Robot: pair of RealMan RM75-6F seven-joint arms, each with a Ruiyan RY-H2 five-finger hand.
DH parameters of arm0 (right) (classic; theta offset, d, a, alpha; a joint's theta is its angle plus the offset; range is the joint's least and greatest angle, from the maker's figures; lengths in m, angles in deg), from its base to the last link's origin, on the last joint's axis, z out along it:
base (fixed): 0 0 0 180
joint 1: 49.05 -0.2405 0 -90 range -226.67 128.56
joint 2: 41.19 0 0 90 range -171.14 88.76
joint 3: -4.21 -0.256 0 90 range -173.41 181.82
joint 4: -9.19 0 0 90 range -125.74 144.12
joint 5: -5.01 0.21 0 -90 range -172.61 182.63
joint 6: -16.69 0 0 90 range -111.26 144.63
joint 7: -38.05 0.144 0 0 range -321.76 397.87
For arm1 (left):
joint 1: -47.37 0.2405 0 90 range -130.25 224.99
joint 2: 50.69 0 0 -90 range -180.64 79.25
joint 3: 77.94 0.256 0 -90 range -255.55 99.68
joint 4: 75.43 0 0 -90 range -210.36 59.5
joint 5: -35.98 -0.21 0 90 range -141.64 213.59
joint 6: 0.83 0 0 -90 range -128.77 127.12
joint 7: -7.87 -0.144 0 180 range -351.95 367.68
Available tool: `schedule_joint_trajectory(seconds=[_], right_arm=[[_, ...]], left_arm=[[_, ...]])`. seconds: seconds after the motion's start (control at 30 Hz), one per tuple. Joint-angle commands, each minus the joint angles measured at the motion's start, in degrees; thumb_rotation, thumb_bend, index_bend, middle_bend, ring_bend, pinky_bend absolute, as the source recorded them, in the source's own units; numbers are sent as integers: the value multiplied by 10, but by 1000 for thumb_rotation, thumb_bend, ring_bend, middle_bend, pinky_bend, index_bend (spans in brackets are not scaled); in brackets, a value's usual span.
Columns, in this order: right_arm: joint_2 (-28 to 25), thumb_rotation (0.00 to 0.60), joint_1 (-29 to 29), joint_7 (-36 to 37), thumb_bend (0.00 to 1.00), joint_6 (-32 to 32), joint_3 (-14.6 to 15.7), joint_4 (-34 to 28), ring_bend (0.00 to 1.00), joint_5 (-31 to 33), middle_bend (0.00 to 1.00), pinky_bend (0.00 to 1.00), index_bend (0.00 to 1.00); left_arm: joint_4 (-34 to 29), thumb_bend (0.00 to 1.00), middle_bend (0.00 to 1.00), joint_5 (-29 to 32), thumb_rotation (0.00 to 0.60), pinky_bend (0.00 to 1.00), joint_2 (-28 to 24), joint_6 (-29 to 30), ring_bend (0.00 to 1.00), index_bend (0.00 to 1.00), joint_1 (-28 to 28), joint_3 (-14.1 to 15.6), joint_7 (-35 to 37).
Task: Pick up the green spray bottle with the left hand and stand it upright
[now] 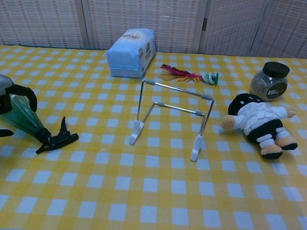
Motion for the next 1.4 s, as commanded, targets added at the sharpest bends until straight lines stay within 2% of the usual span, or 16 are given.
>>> schedule_joint_trajectory(seconds=[0.03, 0.4, 0.63, 1.03, 1.33, 1.4], right_arm=[[-3, 600, -2, 7, 456, -8, -1, 0, 0, 5, 0, 0, 0], [-13, 600, 1, 19, 456, -12, -3, -3, 0, 17, 0, 0, 0], [-18, 600, 6, 28, 456, -7, -2, -4, 0, 15, 0, 0, 0], [-20, 600, 6, 30, 456, -11, -1, -6, 0, 14, 0, 0, 0], [-21, 600, 6, 30, 456, -12, -1, -6, 0, 14, 0, 0, 0], [-21, 600, 7, 31, 456, -10, -1, -7, 0, 12, 0, 0, 0]], left_arm=[[18, 268, 1000, 13, 600, 1000, 17, -14, 1000, 404, -14, -4, -7], [47, 271, 1000, 38, 600, 1000, 48, -50, 1000, 402, -44, 0, -3], [61, 351, 1000, 55, 600, 1000, 58, -72, 1000, 417, -59, 4, -16], [95, 362, 1000, 70, 600, 1000, 75, -83, 1000, 460, -69, 15, -8], [102, 416, 1000, 64, 600, 1000, 79, -56, 1000, 611, -65, 15, 1], [96, 428, 1000, 61, 600, 1000, 78, -37, 1000, 607, -60, 10, 9]])
